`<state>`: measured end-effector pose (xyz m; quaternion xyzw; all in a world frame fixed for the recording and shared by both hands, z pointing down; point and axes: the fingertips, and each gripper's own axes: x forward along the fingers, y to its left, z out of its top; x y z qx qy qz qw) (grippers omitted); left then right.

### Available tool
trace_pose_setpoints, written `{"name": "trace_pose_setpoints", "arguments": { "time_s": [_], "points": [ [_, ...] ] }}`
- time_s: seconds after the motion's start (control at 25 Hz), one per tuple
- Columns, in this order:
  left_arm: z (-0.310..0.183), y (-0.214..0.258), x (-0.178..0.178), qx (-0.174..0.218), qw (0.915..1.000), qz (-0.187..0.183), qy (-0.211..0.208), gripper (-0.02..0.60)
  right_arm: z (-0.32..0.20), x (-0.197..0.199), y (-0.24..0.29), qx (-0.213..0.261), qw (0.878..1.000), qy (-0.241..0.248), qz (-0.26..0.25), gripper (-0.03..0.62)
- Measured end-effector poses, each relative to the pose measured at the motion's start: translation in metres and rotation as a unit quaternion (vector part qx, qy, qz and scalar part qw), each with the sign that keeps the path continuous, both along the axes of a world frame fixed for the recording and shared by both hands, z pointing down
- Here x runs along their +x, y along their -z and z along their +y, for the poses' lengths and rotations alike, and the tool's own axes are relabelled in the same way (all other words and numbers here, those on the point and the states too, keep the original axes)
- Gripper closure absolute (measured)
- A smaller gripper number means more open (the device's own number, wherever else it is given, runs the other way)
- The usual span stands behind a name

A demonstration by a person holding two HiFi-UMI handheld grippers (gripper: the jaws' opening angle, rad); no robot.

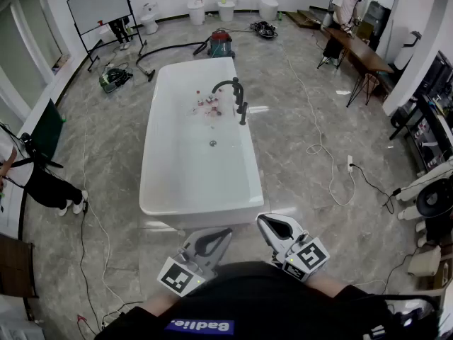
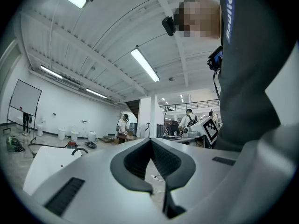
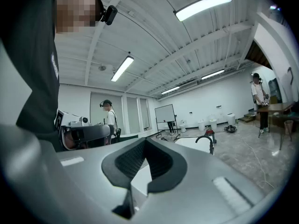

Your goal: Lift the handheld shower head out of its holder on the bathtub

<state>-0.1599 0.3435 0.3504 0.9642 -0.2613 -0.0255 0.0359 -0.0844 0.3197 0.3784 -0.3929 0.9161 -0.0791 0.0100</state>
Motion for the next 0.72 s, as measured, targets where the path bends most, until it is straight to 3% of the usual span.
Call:
{"name": "trace_pose_setpoints", "arguments": {
  "time_s": [0.72],
  "points": [
    [0.001,0.006,0.016,0.003,0.9999,-0.009,0.01,0.577,0.002,0.017,0.005,-0.002,1.0,0.007,-0.018,0.592]
  ]
}}
